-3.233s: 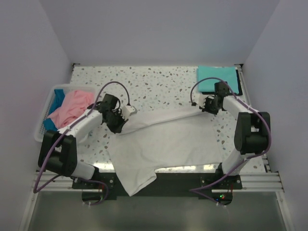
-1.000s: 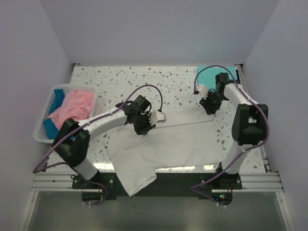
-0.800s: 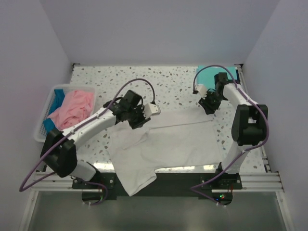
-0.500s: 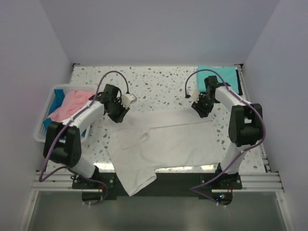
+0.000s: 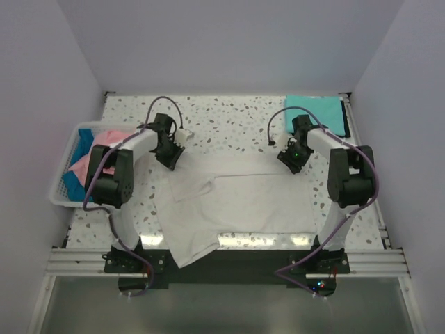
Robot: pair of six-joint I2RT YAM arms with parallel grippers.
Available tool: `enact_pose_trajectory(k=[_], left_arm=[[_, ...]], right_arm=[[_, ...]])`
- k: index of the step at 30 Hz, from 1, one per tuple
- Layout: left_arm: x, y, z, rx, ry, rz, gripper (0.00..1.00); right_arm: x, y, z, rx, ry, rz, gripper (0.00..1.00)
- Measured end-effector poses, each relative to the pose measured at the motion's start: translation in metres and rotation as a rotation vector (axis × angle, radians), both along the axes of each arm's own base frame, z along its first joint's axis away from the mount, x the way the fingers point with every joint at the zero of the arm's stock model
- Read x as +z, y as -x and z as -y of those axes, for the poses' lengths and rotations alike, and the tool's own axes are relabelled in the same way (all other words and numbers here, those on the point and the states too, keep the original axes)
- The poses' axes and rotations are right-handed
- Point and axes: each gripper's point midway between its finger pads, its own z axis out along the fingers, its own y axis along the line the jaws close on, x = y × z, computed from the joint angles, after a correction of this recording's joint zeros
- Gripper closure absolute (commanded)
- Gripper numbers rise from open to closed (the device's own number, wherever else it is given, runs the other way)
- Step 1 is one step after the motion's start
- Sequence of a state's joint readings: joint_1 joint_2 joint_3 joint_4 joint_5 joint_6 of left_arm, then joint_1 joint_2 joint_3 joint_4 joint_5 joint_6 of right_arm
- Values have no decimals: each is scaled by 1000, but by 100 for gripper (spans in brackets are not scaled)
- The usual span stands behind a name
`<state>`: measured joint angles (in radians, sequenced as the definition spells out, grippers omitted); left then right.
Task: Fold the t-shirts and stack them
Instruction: Fold the tshirt
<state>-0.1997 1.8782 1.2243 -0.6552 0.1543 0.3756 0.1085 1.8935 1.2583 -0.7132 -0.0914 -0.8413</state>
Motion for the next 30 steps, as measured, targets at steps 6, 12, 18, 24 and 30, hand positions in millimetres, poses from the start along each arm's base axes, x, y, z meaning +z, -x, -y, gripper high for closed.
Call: enact_pose_trajectory(k=[6,12,18,24,30], left_arm=[[5,-75,4,22,14,85,73],[19,-97,12,-40,51,127,50],[91,-56,28,-203,173,222,33],[149,34,29,-411,234,348,27],[90,133,20,-584,213,215,32]], right_arm=[[5,-45,-2,-30,12,63,50],[22,-55,-10,-30,-33,93,40],[95,-14,-14,5,-87,181,16],[145,56,-9,59,-99,261,8],[103,141,-4,134,-69,101,20]])
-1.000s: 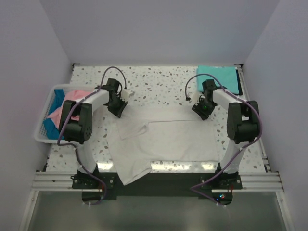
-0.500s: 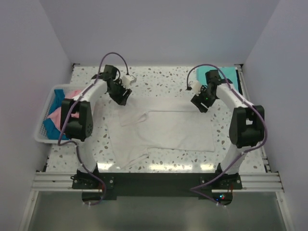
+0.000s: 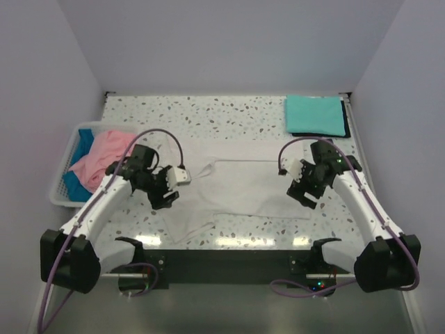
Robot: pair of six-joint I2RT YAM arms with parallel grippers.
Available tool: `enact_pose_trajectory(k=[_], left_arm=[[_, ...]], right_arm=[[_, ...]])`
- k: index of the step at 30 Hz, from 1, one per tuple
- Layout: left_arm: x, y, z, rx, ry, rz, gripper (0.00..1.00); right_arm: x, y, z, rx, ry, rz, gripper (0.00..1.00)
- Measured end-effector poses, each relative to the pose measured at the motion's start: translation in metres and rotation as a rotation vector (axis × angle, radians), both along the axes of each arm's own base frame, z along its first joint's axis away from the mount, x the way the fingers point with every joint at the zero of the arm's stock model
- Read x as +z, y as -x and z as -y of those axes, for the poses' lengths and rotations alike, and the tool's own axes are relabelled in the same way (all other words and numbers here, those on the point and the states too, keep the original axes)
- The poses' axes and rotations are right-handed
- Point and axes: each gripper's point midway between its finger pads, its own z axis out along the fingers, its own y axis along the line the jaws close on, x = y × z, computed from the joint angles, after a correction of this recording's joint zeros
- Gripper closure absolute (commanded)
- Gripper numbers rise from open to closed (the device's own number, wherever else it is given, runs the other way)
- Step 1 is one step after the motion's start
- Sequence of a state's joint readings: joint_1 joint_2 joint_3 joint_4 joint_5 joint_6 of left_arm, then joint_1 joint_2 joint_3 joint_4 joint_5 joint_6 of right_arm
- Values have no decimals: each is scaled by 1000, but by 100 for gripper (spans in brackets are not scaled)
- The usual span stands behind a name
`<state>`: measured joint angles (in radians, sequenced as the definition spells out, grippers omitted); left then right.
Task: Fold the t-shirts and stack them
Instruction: Fold the tshirt
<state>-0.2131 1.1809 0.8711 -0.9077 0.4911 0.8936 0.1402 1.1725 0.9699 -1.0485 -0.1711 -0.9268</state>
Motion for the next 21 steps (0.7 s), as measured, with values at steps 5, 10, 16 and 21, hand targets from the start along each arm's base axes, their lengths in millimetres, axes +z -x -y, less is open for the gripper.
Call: enact_pose_trajectory(k=[5,10,16,21], left_arm=[[-34,56,6,-146,-67,-36,35],[-41,63,3,-153,-89,-37,36],[-48,63,-1,-130,-110,-46,36],[-51,62,-3,-114,-121,-44,36]], right_arm=[[-32,40,4,43,31,-113,37],[-54,63,12,76,88,-143,39],[-75,68,19,88,139,-141,45],[-76,51,14,102,146,-87,49]])
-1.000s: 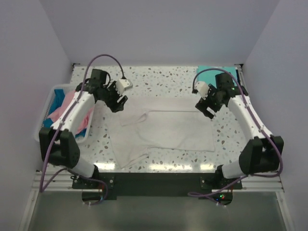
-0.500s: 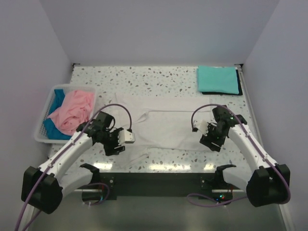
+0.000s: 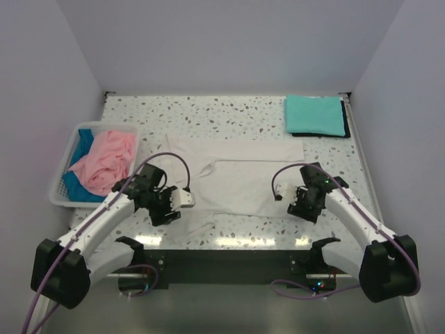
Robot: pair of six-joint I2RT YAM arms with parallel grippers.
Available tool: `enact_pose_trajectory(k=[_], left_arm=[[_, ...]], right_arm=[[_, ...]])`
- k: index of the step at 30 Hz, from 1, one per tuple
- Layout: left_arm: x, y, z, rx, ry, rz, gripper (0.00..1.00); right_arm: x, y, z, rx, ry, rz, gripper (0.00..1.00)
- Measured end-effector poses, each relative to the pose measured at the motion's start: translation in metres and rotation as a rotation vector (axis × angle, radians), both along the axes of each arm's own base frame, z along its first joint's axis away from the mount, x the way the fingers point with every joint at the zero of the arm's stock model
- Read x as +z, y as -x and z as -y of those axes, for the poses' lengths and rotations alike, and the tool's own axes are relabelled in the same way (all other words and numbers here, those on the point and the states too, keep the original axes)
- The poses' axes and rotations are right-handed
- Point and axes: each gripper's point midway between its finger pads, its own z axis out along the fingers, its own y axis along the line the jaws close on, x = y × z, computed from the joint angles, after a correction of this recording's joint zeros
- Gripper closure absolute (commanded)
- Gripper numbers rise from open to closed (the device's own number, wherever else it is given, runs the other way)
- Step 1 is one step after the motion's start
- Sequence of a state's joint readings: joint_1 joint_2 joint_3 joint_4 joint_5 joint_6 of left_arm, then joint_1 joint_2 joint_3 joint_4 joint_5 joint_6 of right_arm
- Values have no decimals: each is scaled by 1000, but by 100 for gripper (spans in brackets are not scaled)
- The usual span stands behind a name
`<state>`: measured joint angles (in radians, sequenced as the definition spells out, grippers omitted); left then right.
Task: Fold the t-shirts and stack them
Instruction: Fold the tshirt
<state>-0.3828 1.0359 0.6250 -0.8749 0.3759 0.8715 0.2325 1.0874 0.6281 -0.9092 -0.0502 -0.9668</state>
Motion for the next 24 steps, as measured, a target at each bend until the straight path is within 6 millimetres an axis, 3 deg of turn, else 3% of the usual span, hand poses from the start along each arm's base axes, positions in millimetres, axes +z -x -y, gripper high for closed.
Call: enact_pose_trajectory(k=[12,20,24], left_arm=[[-5,5,8,0,-19,-28,36],[-7,14,19,-63,-62,-20,36],[-13,22,24,-110,-102,-33,34]], right_arm=[[-11,-11,-11,58,21,2,54],[-30,3,-4,81,60,-48,59],[-31,1,-2,92,77,-45,79]])
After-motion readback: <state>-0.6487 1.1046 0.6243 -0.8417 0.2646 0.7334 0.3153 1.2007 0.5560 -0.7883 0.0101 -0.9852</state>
